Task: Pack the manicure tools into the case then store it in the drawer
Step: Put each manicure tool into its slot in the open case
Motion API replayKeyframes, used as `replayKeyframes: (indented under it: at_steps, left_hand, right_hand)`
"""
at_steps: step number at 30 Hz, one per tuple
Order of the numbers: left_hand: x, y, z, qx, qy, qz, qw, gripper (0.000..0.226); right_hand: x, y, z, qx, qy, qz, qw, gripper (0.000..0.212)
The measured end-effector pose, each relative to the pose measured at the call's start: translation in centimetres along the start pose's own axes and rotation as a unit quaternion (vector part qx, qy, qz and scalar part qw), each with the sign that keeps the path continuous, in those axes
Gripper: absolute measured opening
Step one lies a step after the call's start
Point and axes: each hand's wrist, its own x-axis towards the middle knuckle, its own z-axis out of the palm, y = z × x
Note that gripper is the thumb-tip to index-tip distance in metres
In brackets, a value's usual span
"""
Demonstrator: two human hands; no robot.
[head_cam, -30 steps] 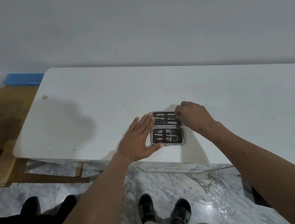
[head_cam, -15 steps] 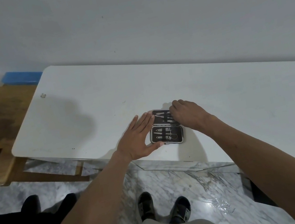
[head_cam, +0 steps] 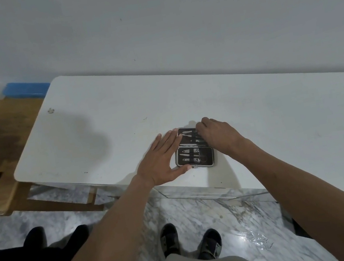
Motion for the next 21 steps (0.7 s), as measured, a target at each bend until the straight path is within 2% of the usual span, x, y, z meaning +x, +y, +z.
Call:
replayKeyframes:
  at_steps: [5,10,18,21]
  left_hand:
    - [-0.04,0.03,0.15,-0.017,0.012,0.002,1.0,0.096]
    - [0.02,-0.01,0.14,-0.011,0.011,0.003,1.0,0.095]
    - [-0.03,-0.03,0.08,-0.015,0.01,-0.001,1.0,0.099]
    - [-0.02,-0.09,0.15,-0.014,0.012,0.0,1.0,0.098]
  right_hand:
    - [-0.22,-0.21,-0.34,0.053,-0.004,0.033,0.998,0.023]
    - [-0.25,0.27,-0.03,0.045,-0.026,0.036,0.998,0.016]
    - [-0.1,-0.27,0.08,0.009,-0.002,0.016,1.0,0.004]
    - [-0.13,-0.14,0.42,0.007,-0.002,0.023,1.0,0.018]
